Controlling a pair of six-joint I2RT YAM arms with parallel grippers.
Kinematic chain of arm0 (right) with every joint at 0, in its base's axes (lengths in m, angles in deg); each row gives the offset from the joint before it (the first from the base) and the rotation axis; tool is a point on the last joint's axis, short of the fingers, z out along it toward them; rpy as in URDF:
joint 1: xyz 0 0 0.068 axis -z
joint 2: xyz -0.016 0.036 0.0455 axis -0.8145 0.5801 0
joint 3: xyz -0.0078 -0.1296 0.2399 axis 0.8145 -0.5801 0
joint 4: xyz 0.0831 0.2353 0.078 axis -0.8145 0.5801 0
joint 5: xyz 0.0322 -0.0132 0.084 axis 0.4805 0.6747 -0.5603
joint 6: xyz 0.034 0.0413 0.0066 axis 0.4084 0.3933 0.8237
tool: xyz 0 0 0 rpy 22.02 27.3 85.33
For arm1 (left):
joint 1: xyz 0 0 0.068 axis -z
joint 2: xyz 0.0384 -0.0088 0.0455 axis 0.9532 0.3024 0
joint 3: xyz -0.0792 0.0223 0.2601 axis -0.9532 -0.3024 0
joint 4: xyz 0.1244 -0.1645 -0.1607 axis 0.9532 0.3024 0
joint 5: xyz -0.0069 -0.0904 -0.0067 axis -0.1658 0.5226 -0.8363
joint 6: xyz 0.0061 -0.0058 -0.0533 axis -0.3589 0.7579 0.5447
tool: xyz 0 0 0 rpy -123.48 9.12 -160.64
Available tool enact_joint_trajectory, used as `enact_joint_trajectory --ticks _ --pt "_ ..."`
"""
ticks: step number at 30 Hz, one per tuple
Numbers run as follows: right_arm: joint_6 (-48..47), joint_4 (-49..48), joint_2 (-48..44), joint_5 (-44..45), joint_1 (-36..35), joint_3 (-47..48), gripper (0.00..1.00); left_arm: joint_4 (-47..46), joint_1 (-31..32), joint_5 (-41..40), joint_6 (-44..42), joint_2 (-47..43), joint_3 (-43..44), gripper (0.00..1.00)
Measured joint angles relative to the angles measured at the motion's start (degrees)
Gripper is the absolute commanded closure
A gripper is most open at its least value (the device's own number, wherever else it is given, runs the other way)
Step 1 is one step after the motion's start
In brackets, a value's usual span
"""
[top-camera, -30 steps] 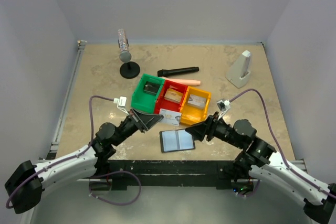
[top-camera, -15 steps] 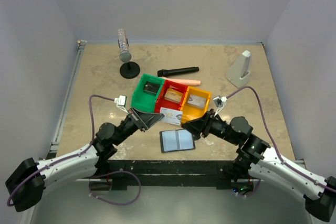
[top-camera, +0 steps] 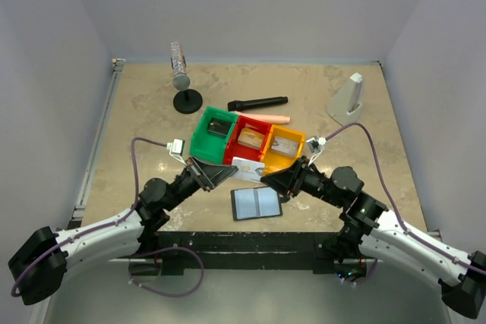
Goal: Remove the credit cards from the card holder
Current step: Place the credit card in the storage box.
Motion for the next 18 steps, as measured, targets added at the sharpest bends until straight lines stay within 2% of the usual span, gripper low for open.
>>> enact_joint_trajectory --ticks 15,18 --pt "0.46 -2.43 3.72 -0.83 0.0 0.22 0.7 -1.18 0.0 0.59 0.44 1.88 -0.28 1.0" --pt "0.55 -2.75 3.76 -0.83 0.0 0.22 0.76 -1.29 0.0 0.7 0.44 1.95 -0.28 1.0"
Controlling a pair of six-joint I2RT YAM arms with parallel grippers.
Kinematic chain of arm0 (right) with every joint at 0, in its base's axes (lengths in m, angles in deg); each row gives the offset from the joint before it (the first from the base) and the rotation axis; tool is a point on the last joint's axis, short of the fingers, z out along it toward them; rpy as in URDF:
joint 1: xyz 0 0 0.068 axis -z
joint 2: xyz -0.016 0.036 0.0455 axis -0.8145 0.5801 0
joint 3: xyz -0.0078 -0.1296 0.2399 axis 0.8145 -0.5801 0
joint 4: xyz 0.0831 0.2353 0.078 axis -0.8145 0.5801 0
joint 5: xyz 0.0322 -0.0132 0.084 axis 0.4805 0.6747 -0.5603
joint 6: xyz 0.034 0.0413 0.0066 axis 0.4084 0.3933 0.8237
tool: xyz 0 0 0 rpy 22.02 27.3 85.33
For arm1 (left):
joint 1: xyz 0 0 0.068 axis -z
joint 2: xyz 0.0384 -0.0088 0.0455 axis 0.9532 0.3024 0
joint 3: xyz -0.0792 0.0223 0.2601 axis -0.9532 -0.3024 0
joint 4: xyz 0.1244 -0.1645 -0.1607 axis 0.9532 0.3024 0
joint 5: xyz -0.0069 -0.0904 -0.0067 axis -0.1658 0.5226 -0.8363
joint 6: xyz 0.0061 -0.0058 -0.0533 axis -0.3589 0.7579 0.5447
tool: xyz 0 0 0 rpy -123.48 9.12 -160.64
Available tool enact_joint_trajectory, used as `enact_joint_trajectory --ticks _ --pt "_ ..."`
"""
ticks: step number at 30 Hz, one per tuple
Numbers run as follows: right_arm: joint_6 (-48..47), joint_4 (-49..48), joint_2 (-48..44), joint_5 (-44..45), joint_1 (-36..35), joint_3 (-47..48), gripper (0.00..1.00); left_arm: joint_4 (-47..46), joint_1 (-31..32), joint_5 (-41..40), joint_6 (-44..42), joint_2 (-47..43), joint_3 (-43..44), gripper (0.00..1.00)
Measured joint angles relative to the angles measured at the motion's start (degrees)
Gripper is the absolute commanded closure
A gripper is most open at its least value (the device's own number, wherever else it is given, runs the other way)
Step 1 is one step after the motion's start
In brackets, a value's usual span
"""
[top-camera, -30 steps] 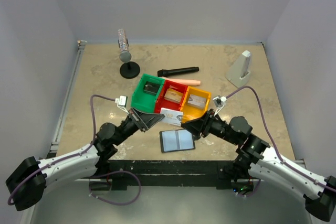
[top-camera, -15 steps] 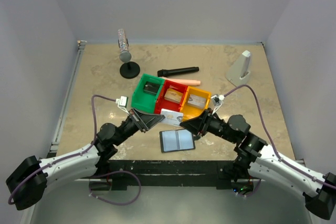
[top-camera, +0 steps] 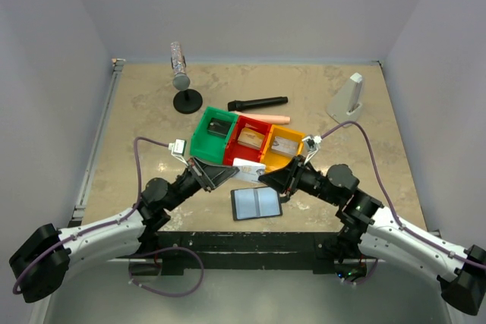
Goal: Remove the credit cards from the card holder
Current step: Place the credit card in the storage box.
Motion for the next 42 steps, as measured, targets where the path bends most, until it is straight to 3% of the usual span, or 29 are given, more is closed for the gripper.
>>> enact_joint_trajectory --ticks 6,13,16,22,27,33,42 --pt "0.0 -0.15 -0.09 0.0 0.0 0.0 0.97 -1.55 -0.02 0.17 0.04 1.22 0.0 1.0" --pt "-0.22 1.05 -2.47 -0.02 0.2 0.24 1.0 -3.54 -0.44 0.92 0.74 3.89 -0.11 0.66" --pt "-1.51 5.11 -6.21 0.42 0.17 1.36 1.0 -2.51 -0.66 1.09 0.83 1.79 -0.5 0.6" --pt "-5.66 21.46 -14.51 6.29 0.26 7.5 1.0 9.57 -2.34 -2.51 -1.97 -11.96 -0.61 0.62" --pt "-8.11 35.6 -13.55 14.97 2.16 14.27 1.0 24.72 -2.6 -7.63 -4.98 -19.89 0.98 0.66" --pt "-8.59 41.44 -5.11 13.16 12.44 14.53 1.0 32.85 -2.6 -8.35 -5.79 -20.35 1.49 0.67" --pt "-8.57 40.65 8.46 4.74 22.05 15.89 1.0 37.97 -2.6 -8.35 -6.01 -22.32 1.49 0.68"
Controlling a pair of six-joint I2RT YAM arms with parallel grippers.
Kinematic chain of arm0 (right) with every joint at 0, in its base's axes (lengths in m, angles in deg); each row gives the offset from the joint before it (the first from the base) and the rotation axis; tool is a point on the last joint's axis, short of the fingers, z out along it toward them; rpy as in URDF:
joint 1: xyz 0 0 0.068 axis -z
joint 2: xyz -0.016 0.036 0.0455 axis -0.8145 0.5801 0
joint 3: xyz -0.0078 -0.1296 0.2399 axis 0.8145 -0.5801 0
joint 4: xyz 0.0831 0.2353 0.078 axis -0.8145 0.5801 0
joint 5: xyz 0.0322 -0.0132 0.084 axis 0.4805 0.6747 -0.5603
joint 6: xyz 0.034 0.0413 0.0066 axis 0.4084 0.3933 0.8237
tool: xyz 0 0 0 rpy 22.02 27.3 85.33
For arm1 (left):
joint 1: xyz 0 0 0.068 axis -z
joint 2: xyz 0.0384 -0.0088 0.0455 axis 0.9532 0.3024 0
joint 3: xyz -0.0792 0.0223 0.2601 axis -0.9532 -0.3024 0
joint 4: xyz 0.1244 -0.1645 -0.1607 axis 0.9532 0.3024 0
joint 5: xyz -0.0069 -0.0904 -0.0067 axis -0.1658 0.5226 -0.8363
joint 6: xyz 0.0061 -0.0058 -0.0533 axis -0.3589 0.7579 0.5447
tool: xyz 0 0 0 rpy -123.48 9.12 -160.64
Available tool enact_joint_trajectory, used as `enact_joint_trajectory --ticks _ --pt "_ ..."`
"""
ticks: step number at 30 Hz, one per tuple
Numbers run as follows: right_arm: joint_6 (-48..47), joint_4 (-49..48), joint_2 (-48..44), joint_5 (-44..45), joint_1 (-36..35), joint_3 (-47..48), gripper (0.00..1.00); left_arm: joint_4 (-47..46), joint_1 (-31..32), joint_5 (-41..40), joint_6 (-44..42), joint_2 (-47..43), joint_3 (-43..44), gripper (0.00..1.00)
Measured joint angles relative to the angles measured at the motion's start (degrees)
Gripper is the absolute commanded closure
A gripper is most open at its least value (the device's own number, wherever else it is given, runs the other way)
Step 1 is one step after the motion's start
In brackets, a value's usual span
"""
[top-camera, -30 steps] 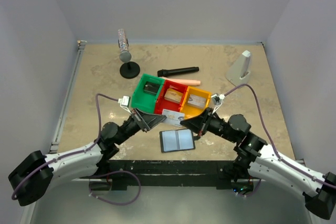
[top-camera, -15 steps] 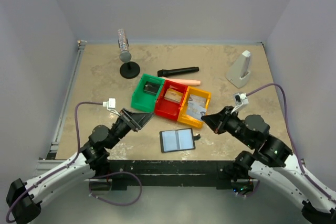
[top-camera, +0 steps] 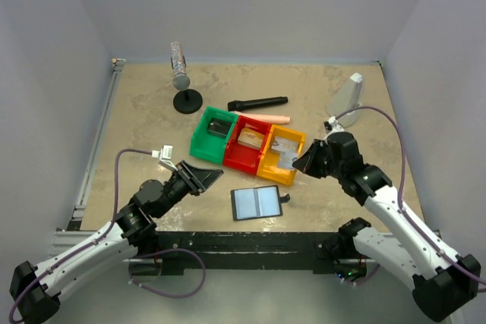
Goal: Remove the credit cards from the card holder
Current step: Place the credit card in the storage box.
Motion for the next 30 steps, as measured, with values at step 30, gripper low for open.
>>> enact_joint_trajectory --ticks 30 --pt "-0.5 -8.0 30.05 -2.51 6.12 12.57 1.0 1.79 0.0 0.48 -1.6 1.33 0.0 0.68"
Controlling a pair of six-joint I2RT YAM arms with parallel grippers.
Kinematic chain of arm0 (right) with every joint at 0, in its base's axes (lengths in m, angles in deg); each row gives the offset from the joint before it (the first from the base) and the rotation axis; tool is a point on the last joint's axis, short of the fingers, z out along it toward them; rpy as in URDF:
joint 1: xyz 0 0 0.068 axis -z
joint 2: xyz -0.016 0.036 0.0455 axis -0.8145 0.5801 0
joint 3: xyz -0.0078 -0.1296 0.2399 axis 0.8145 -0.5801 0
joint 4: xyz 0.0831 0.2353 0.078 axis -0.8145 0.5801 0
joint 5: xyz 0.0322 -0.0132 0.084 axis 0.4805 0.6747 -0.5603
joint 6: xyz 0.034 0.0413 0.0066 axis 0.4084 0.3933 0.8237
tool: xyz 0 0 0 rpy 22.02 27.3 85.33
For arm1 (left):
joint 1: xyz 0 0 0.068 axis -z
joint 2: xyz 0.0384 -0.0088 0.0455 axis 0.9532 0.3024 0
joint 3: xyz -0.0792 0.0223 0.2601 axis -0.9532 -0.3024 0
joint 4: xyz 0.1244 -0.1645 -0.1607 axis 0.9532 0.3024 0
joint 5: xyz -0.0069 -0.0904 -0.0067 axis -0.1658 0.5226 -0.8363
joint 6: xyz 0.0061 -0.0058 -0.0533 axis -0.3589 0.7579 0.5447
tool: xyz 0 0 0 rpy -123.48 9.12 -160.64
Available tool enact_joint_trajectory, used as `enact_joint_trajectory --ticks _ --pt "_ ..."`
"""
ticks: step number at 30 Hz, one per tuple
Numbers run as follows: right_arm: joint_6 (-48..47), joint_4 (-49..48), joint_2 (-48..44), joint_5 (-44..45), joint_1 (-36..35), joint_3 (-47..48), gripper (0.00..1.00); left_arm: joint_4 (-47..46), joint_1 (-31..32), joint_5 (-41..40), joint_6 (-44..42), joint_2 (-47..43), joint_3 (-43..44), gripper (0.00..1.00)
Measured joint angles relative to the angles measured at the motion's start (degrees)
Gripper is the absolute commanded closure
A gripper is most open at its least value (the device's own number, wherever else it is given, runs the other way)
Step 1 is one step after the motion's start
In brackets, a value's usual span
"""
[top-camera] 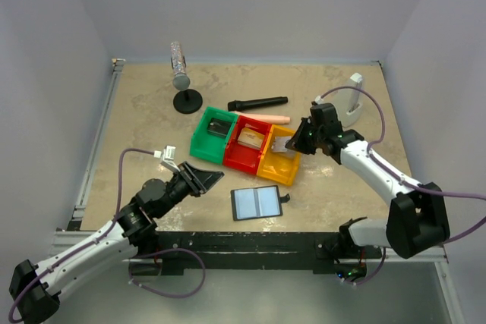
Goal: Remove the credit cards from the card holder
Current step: Place the credit card in the storage box.
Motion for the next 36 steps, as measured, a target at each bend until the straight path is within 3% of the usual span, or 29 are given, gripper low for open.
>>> enact_joint_trajectory --ticks 25,36 --pt "-0.26 -2.6 6.12 -0.94 3.23 0.92 1.0 1.05 0.0 -0.02 -1.42 3.43 0.17 0.67" --pt "-0.57 -2.58 6.12 -0.9 3.98 0.92 0.82 1.01 0.0 0.0 -1.42 3.69 0.17 0.67"
